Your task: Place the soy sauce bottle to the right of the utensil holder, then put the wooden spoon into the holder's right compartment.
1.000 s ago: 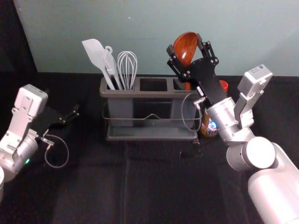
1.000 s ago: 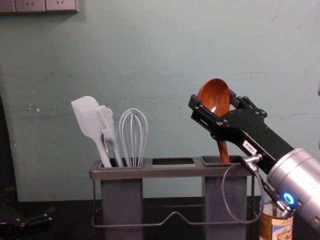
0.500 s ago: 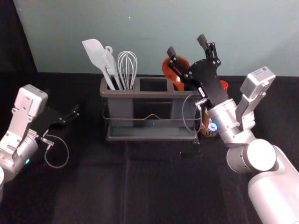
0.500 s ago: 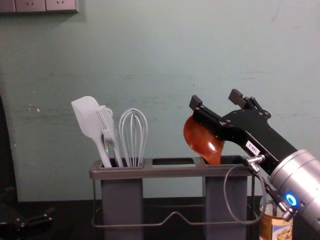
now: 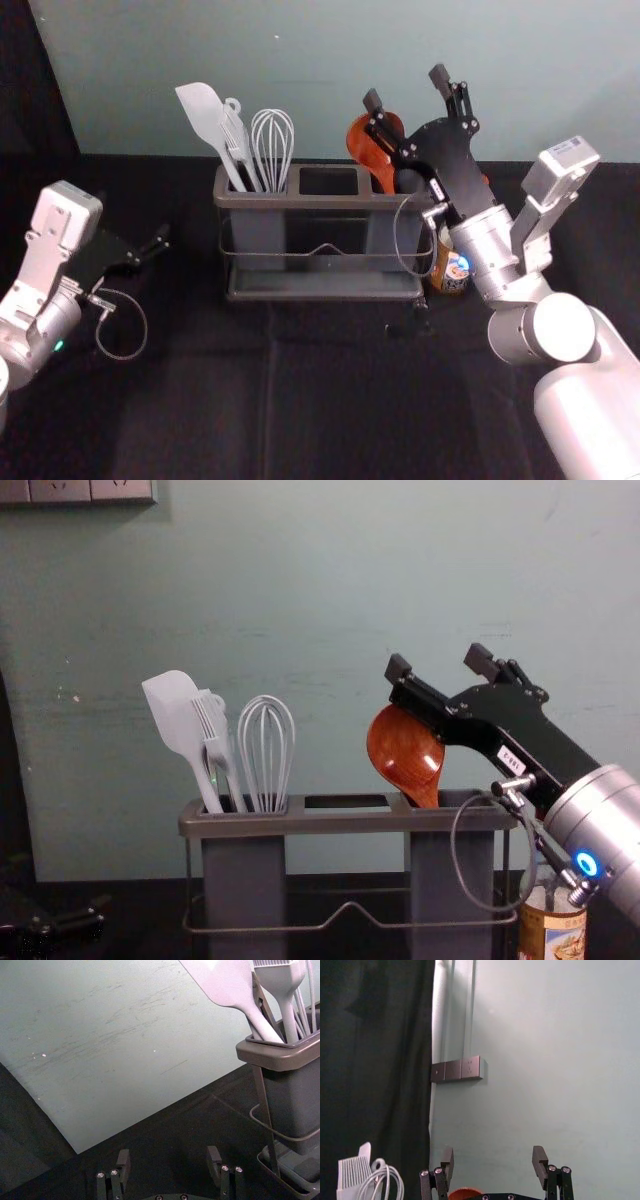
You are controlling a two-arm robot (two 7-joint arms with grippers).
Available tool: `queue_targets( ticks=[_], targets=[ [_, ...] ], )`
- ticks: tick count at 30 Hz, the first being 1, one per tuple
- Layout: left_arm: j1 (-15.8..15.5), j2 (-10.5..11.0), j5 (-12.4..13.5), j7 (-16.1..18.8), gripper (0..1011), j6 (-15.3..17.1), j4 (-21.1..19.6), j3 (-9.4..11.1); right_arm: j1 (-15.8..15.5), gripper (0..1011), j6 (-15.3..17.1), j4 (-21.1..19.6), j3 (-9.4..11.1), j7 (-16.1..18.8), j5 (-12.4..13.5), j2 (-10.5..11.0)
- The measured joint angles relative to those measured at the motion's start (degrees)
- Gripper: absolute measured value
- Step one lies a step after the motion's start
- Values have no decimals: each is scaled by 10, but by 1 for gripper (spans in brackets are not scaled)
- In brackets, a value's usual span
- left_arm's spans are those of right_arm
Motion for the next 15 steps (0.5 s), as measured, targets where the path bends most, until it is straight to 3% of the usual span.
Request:
queue_targets(
  ticks=[8, 15],
  targets=[
    [0, 0, 0, 0, 1005, 0, 0, 0, -10, 1002, -9, -42, 14, -9, 2, 6],
    [0, 0, 0, 0, 1005, 0, 0, 0, -21, 1002, -41, -87, 52, -25, 8, 12]
  ],
)
